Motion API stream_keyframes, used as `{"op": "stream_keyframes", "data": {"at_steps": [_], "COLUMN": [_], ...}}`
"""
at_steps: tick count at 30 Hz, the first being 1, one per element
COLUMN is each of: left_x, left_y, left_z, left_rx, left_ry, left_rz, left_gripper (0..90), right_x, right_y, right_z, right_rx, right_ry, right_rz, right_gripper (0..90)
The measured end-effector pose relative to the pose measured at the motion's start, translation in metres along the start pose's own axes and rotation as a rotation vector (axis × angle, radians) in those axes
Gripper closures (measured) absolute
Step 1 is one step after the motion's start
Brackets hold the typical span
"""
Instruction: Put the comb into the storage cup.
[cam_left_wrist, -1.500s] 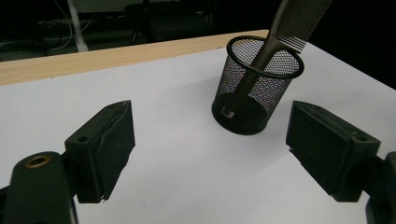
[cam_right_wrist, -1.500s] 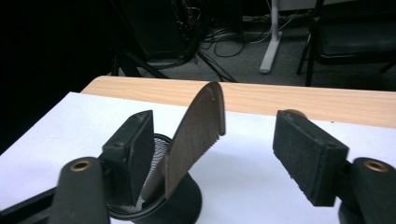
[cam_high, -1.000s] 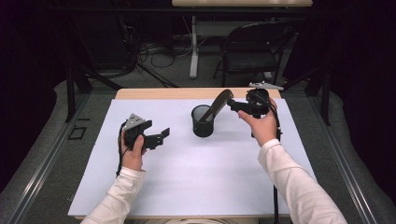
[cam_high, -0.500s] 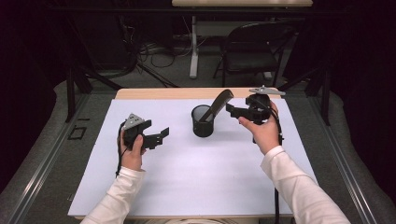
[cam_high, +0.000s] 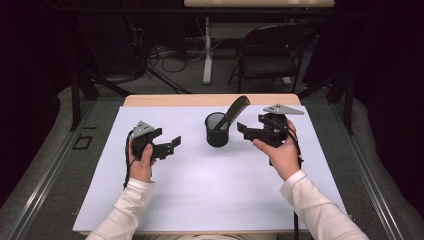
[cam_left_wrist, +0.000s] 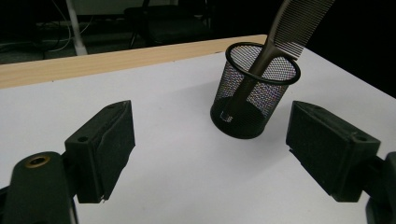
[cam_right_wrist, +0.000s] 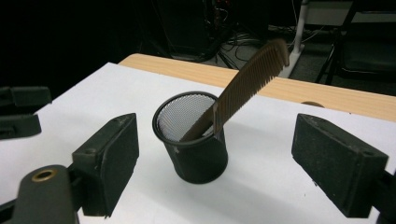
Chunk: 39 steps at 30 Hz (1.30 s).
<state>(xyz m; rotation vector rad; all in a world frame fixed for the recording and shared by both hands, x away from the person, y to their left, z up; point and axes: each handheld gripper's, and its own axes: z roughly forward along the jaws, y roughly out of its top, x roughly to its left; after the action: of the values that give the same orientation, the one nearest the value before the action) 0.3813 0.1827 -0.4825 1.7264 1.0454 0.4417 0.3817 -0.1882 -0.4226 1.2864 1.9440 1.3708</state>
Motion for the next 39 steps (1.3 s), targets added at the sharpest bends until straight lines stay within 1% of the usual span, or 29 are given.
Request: {"op": "stream_keyframes", "data": {"at_steps": [3, 8, 10, 13, 17, 22, 23, 25, 28, 30, 32, 34, 35, 36, 37, 39], "left_x": [0.000, 0.000, 0.000, 0.000, 0.000, 0.000, 0.000, -0.001, -0.001, 0.000, 0.000, 0.000, 0.000, 0.000, -0.001, -0.001], "left_y": [0.000, 0.000, 0.000, 0.000, 0.000, 0.000, 0.000, 0.000, 0.000, 0.000, 0.000, 0.000, 0.000, 0.000, 0.000, 0.000], "left_z": [0.000, 0.000, 0.000, 0.000, 0.000, 0.000, 0.000, 0.000, 0.000, 0.000, 0.000, 0.000, 0.000, 0.000, 0.000, 0.000], "left_rx": [0.000, 0.001, 0.002, 0.002, 0.003, 0.001, 0.002, 0.002, 0.002, 0.003, 0.004, 0.004, 0.004, 0.004, 0.004, 0.004], "left_ry": [0.000, -0.001, -0.001, -0.001, -0.001, -0.002, -0.003, -0.003, -0.003, -0.003, -0.002, -0.003, -0.003, -0.003, -0.004, -0.005], "left_rz": [0.000, 0.001, 0.001, 0.001, 0.001, 0.002, 0.002, 0.002, 0.002, 0.002, 0.002, 0.002, 0.003, 0.003, 0.003, 0.005], "left_gripper": [15.8, 15.8, 15.8, 15.8, 15.8, 15.8, 15.8, 15.8, 15.8, 15.8, 15.8, 15.8, 15.7, 15.8, 15.7, 15.8], "right_x": [0.002, 0.007, 0.010, 0.012, 0.016, 0.021, 0.022, 0.024, 0.024, 0.023, 0.022, 0.020, 0.021, 0.020, 0.019, 0.019], "right_y": [-0.009, -0.024, -0.030, -0.040, -0.051, -0.061, -0.063, -0.067, -0.074, -0.079, -0.083, -0.087, -0.089, -0.090, -0.092, -0.096], "right_z": [-0.001, -0.002, -0.003, -0.004, -0.007, -0.010, -0.010, -0.010, -0.009, -0.009, -0.008, -0.009, -0.009, -0.010, -0.010, -0.011], "right_rx": [0.001, 0.006, 0.002, -0.001, -0.003, 0.001, -0.004, 0.001, 0.007, 0.014, 0.015, 0.011, 0.003, -0.001, -0.012, -0.016], "right_ry": [-0.002, 0.014, 0.035, 0.052, 0.052, 0.086, 0.089, 0.079, 0.085, 0.075, 0.081, 0.088, 0.090, 0.091, 0.091, 0.089], "right_rz": [-0.011, -0.039, -0.029, -0.022, -0.021, 0.006, 0.005, -0.010, -0.021, -0.027, -0.025, -0.028, -0.021, -0.029, -0.027, -0.029], "right_gripper": [14.4, 12.6, 12.2, 10.7, 9.1, 5.7, 5.7, 4.3, 3.8, 3.7, 3.0, 2.7, 2.5, 2.2, 2.0, 2.0]}}
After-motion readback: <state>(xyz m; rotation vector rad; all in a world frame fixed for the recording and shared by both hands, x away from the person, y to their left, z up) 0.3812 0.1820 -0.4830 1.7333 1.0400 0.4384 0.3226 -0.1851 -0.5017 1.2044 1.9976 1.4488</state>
